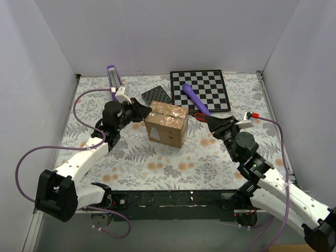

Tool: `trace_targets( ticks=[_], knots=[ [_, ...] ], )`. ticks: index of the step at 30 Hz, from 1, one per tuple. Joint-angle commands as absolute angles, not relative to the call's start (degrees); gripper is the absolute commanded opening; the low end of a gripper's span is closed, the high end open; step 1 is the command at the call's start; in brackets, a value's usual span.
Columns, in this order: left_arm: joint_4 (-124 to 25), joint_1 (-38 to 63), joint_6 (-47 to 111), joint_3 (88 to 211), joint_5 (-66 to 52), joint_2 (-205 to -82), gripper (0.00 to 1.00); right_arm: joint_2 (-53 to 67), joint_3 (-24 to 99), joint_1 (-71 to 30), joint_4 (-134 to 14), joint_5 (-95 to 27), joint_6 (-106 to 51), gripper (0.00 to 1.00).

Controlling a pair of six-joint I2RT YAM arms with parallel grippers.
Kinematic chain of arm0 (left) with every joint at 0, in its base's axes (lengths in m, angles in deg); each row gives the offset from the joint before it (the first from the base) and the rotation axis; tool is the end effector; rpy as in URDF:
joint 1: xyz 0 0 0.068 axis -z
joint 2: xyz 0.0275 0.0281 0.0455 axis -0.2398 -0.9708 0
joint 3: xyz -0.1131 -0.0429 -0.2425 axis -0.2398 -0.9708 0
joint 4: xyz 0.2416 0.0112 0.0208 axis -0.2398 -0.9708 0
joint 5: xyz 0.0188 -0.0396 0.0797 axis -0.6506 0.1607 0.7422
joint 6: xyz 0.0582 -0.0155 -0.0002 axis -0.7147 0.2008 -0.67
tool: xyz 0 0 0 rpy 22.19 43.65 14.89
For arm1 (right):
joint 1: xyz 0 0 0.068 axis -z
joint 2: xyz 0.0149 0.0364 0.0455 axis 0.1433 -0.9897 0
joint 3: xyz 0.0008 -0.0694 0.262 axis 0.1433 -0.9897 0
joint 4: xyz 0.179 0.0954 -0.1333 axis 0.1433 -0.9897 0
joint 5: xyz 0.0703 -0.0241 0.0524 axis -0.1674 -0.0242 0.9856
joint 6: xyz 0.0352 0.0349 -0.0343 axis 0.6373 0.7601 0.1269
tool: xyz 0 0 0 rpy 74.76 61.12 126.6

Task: Unpack the express box
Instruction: Cut the express box at the center of the board.

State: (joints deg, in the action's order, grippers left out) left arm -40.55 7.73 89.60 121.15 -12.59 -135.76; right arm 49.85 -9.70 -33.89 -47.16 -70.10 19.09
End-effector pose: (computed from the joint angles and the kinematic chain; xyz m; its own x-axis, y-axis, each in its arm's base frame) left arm 0.2433 -0.1080 0.2918 -0.6128 -0.7333 -0.2946 0.0075 0.3674 -0.9300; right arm 0.1321 0.0905 0.3019 -0.1658 0.8015 -0.5746 -0.1662 0.5516 0.8174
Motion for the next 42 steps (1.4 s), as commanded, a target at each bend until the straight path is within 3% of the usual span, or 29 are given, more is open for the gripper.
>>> trace_targets(
  ticks=[1, 18, 42],
  knots=[
    [-43.03, 7.83, 91.40, 120.05, -9.91, -132.29, 0.00, 51.08, -10.00, -34.21, -40.98, -71.16, 19.82, 0.01],
    [-48.92, 9.59, 100.02, 120.84, 2.38, -130.88, 0.00, 46.78, -9.04, -34.21, -37.29, -70.90, 21.84, 0.01],
    [-49.53, 11.44, 98.61, 122.25, 4.34, -132.73, 0.00, 43.79, -7.81, -34.13, -32.36, -73.45, 20.79, 0.01]
  ],
)
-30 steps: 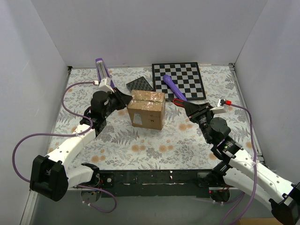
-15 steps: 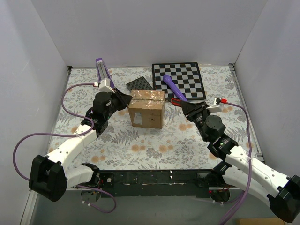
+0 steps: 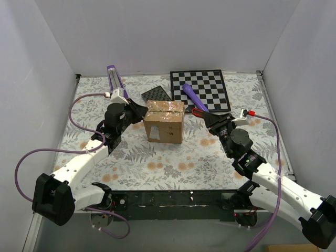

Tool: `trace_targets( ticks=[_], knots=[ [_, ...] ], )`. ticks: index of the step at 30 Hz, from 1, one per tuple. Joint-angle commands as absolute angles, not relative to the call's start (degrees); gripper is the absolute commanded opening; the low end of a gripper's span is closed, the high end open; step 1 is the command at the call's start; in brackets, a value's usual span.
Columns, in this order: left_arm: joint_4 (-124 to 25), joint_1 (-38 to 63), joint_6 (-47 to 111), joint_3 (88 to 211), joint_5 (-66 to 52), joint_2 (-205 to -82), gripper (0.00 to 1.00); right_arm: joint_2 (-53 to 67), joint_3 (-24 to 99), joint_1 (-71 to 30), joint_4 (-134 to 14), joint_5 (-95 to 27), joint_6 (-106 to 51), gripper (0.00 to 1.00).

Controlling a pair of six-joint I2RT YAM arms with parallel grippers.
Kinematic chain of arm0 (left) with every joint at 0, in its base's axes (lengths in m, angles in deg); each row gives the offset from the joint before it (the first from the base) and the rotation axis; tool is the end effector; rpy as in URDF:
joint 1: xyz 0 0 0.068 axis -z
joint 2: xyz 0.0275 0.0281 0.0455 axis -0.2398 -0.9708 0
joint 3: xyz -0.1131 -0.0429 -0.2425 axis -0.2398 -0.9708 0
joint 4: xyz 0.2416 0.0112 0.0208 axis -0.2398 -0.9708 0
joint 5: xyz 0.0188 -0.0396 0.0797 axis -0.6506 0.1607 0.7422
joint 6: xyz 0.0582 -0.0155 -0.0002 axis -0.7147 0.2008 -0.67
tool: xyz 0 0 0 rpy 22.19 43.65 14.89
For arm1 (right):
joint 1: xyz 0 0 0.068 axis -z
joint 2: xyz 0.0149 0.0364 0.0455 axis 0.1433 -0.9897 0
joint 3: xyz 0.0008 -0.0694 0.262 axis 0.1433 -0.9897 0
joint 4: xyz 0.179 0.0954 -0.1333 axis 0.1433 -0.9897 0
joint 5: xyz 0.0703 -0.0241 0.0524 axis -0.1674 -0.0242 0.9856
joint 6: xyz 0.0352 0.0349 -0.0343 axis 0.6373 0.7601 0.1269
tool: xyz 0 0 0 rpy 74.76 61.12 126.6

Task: Unpack the express box
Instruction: Cut the express box at the center of the board.

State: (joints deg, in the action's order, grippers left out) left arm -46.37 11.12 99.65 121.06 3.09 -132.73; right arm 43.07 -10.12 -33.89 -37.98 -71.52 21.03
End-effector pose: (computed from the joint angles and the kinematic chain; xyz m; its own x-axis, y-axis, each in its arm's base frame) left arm 0.2313 -0.1064 0.2921 -0.4354 -0.8806 -0.1872 -0.1711 0.2852 -0.9431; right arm 0.1480 0.1036 0.2997 -0.1376 0.8366 -0.5302 -0.1684 0.5078 0.8449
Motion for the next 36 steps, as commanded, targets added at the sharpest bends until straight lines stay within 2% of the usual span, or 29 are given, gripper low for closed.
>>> trace_targets(
  ticks=[1, 28, 36],
  knots=[
    [-49.53, 11.52, 98.70, 122.25, 4.34, -132.82, 0.00, 43.53, -7.89, -34.13, -32.10, -73.36, 20.88, 0.01],
    [-49.62, 12.31, 100.71, 122.16, 4.69, -133.17, 0.00, 40.36, -8.60, -34.13, -31.04, -69.41, 23.16, 0.01],
    [-51.55, 15.03, 104.32, 122.78, 13.38, -132.99, 0.00, 41.59, -8.33, -34.21, -35.43, -66.95, 27.99, 0.01]
  ],
)
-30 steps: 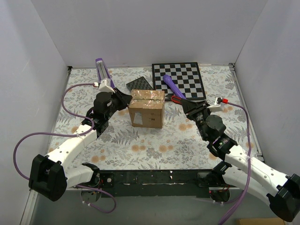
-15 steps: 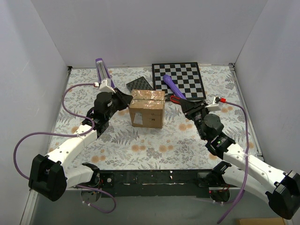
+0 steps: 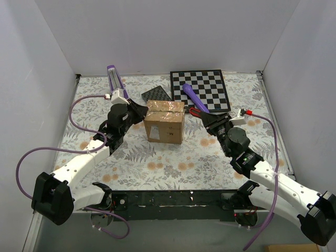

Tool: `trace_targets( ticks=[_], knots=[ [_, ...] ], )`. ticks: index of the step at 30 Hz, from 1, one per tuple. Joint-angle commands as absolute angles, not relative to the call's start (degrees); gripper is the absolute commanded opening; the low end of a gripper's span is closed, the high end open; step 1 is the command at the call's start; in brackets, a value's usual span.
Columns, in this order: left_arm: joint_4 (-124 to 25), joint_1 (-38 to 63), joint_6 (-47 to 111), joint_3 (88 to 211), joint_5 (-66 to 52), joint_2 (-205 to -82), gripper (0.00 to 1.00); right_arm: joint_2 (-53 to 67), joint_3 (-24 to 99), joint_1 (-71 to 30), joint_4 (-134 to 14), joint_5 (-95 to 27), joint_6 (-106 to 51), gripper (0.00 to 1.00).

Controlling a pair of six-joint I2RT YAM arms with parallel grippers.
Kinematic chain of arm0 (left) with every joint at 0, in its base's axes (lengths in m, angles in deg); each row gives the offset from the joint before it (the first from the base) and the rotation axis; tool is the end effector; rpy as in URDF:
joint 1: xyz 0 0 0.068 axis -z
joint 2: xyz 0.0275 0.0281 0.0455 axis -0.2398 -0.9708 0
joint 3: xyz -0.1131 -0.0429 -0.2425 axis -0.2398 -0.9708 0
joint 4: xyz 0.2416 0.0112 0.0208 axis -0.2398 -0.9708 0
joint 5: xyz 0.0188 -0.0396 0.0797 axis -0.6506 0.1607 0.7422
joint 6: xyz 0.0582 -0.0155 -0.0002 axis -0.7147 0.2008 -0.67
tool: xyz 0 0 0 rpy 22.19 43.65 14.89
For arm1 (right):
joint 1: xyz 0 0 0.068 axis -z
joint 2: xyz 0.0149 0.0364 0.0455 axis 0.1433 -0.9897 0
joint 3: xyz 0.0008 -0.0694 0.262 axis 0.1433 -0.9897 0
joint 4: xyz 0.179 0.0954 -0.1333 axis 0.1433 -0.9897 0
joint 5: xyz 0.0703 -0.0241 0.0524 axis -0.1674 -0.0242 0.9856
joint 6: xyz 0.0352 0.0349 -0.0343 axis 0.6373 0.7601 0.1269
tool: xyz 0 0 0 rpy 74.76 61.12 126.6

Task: Unpack the express box
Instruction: Cut the express box at the center of the board.

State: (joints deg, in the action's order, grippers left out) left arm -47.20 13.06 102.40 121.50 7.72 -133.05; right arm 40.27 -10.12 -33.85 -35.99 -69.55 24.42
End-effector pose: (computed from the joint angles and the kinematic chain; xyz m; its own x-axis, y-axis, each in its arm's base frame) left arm 0.2299 -0.1113 0.2918 -0.3875 -0.9071 -0.1646 -0.2039 0.2584 -0.9443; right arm 0.1542 0.1108 0.2957 -0.1804 0.8542 -0.4877 -0.1677 0.4618 0.8710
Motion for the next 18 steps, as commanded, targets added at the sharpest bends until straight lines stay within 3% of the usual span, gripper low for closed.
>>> trace_targets(
  ticks=[1, 11, 12, 13, 14, 17, 18],
  knots=[
    [-53.03, 15.56, 104.67, 122.78, 14.69, -132.99, 0.00, 41.77, -8.33, -34.21, -35.79, -67.03, 28.08, 0.01],
    [-53.84, 18.55, 106.87, 123.13, 20.24, -132.11, 0.00, 42.29, -8.68, -34.21, -37.72, -65.54, 29.14, 0.01],
    [-53.84, 18.55, 106.87, 123.22, 20.51, -131.85, 0.04, 42.64, -8.94, -34.21, -37.81, -66.15, 29.05, 0.01],
    [-53.58, 18.47, 106.17, 123.30, 20.86, -131.68, 0.22, 42.91, -9.21, -34.21, -37.90, -66.33, 29.05, 0.01],
    [-53.49, 18.55, 105.65, 123.65, 21.21, -131.50, 0.33, 43.08, -9.21, -34.30, -38.16, -66.42, 28.88, 0.01],
    [-52.26, 18.55, 102.31, 124.44, 21.30, -131.24, 0.62, 43.35, -9.30, -34.13, -38.60, -67.21, 28.26, 0.01],
    [-52.17, 18.55, 101.78, 124.71, 21.56, -131.24, 0.67, 43.26, -9.30, -34.13, -38.69, -67.47, 28.17, 0.01]
  ],
)
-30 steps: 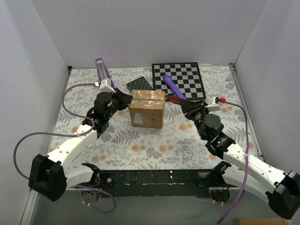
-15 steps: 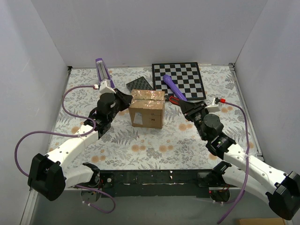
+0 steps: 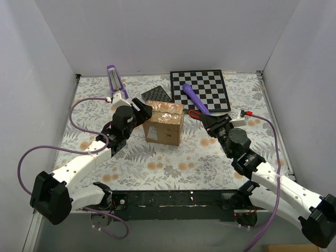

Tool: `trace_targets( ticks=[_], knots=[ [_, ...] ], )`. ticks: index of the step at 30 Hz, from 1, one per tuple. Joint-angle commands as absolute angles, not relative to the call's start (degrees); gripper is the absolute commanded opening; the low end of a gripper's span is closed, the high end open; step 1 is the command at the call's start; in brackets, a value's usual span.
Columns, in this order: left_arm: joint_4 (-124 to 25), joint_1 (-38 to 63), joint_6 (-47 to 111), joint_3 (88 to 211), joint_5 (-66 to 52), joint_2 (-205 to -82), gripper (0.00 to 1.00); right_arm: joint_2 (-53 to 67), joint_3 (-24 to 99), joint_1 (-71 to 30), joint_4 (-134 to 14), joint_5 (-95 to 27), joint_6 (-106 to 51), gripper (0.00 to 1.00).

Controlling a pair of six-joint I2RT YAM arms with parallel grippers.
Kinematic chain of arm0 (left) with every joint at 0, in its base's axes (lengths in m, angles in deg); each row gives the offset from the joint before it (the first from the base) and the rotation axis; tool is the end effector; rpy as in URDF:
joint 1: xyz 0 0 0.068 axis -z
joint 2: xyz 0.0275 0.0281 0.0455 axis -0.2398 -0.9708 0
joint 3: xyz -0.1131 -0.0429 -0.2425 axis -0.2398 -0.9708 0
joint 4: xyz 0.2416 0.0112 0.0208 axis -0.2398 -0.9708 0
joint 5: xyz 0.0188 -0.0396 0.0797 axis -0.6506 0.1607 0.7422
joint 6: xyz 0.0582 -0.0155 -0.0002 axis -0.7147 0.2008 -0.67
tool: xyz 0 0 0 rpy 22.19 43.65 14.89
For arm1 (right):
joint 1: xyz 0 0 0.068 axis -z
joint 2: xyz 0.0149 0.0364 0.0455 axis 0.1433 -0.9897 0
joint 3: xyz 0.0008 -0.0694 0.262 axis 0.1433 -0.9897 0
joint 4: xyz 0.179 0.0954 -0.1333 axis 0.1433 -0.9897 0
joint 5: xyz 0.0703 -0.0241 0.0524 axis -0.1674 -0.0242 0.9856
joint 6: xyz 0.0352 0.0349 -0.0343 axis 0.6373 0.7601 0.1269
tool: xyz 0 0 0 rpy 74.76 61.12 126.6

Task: Unpack the express box
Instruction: Cut the express box at the center of the board.

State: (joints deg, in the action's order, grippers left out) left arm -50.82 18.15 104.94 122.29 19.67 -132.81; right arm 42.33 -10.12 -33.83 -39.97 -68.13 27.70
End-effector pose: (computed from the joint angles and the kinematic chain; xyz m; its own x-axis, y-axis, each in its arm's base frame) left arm 0.2204 -0.1214 0.2911 -0.2773 -0.9413 -0.1928 -0.2545 0.2654 -0.9299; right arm 0.1494 0.1077 0.2938 -0.2217 0.8638 -0.4525 -0.1459 0.4294 0.8912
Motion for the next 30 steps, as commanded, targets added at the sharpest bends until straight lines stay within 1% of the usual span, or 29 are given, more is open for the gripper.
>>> trace_targets(
  ticks=[1, 2, 3, 5, 9, 16, 19, 23, 26, 30],
  knots=[
    [-52.26, 18.55, 101.25, 125.06, 21.56, -131.24, 0.72, 43.26, -9.30, -34.21, -38.69, -67.47, 28.17, 0.01],
    [-52.17, 18.55, 99.94, 125.32, 21.82, -131.41, 0.79, 43.35, -9.21, -34.21, -38.60, -67.47, 28.17, 0.01],
    [-52.26, 18.47, 99.41, 125.94, 21.91, -131.32, 0.82, 43.09, -9.21, -34.13, -38.60, -67.47, 28.17, 0.01],
    [-52.26, 18.55, 97.22, 126.64, 22.00, -131.50, 0.87, 43.00, -9.21, -34.13, -38.52, -67.30, 28.09, 0.01],
    [-49.98, 18.47, 92.90, 128.05, 22.53, -131.24, 0.93, 42.82, -8.86, -34.13, -38.60, -67.39, 27.47, 0.01],
    [-47.78, 17.50, 87.37, 131.64, 17.09, -131.06, 0.94, 42.12, -8.33, -34.13, -38.25, -66.86, 25.45, 0.01],
    [-48.30, 16.54, 85.34, 134.02, 10.95, -134.39, 0.93, 41.42, -7.72, -34.13, -38.08, -66.07, 24.13, 0.01],
    [-51.55, 15.66, 84.20, 139.64, 8.56, -140.98, 0.94, 40.63, -7.45, -34.04, -37.72, -65.19, 23.34, 0.01],
    [-54.28, 15.30, 84.02, 139.83, 8.12, -143.71, 0.94, 39.92, -6.84, -34.04, -37.20, -64.23, 21.94, 0.01],
    [-54.19, 15.13, 84.72, 135.89, 7.06, -143.19, 0.95, 38.43, -5.79, -33.60, -36.41, -62.29, 20.53, 0.01]
  ],
)
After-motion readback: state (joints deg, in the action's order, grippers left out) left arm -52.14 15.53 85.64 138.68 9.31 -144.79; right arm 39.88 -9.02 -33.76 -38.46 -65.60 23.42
